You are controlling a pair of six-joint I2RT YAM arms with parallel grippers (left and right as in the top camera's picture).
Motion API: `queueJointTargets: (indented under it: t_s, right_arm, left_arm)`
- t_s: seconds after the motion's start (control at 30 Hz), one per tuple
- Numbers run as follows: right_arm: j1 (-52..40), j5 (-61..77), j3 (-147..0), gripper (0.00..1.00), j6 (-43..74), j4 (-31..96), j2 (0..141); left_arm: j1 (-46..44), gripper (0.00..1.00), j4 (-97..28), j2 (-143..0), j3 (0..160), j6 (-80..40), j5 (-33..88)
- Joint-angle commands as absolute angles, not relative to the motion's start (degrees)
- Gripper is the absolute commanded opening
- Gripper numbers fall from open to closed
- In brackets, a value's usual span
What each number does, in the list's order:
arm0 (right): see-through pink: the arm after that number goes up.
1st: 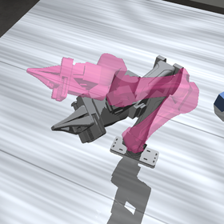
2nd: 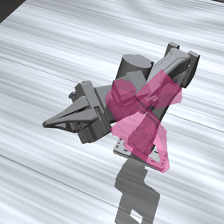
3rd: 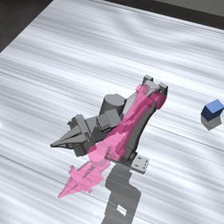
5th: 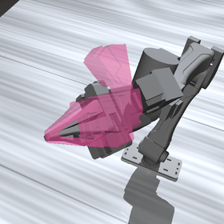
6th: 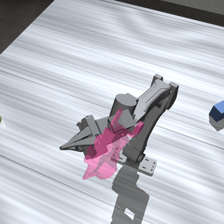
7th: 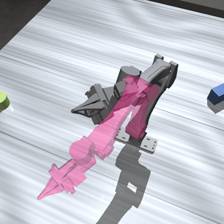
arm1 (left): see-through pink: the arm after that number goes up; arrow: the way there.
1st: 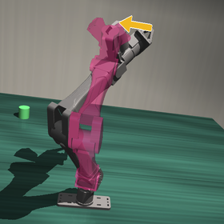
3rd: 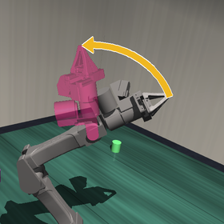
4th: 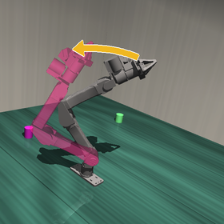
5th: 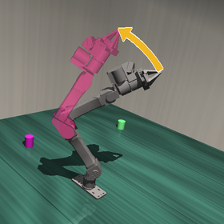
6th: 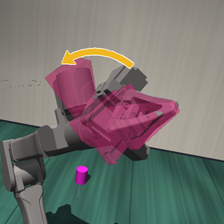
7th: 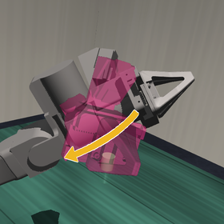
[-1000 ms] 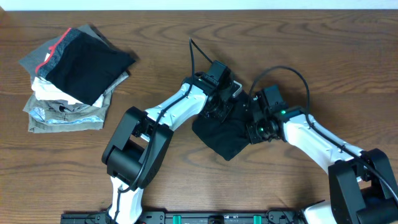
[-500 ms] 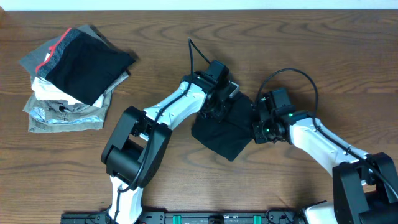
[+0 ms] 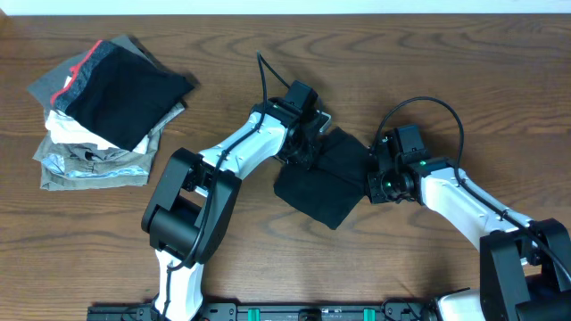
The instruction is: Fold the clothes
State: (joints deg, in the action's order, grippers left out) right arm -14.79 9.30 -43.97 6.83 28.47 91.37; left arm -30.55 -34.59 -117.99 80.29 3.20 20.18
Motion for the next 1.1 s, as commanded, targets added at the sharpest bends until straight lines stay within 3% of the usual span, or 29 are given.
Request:
queueJointTargets:
  t_s: [0.0, 0.7, 1.07]
  right_arm:
    - [-13.0, 2.8, -42.0, 0.36, 6.6, 29.4, 93.0]
    - [-13.0, 0.5, -42.0, 0.42, 6.6, 27.5, 93.0]
    - [-13.0, -6.2, -42.0, 0.55, 3.5, 18.9, 93.0]
  left_arm:
    - [-28.9, 0.38, -36.0, -120.2, 79.0, 2.2, 13.5]
    - [-29.1, 0.4, -40.2, -120.2, 79.0, -5.3, 14.9]
    - [-29.1, 0.39, -44.6, -120.2, 79.0, -10.6, 22.6]
